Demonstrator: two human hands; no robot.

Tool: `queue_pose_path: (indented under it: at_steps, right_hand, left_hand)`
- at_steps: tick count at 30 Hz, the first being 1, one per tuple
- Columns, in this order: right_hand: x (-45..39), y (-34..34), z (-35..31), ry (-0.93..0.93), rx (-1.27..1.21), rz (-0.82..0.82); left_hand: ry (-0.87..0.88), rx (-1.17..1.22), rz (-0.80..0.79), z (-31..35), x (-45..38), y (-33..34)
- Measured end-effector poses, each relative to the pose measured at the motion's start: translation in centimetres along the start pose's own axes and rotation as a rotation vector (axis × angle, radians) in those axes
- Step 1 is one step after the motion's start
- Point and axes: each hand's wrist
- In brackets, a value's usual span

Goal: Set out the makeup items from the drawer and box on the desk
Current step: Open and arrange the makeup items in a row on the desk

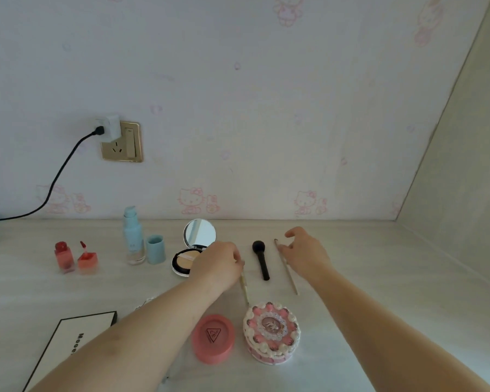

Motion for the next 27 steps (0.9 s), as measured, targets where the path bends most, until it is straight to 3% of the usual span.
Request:
queue_pose_path:
  at_steps: [4,11,27]
  right_hand:
    - [0.1,-0.9,2.0,0.048,0.093,-0.019]
    - [-0.5,0.7,1.7,-0.006,0.259,-0.088]
    - [-2.0,0.6,1.7,0.098,0.611,-0.127]
  left_hand:
    - [0.033,0.088,-0.034,1.8,-0.8,0.2]
    - [0.009,-0.07,-0.163,4.3,-2.6,1.9]
    - [-0.023,-0.197,-0.238,5.9,-4.2,2.5]
Point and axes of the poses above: each hand's wrist, its own x-axis away from the middle knuckle, its own y-axis out of the palm, z = x × y, and after that the axes turned 14 degrees about -z, right-handed
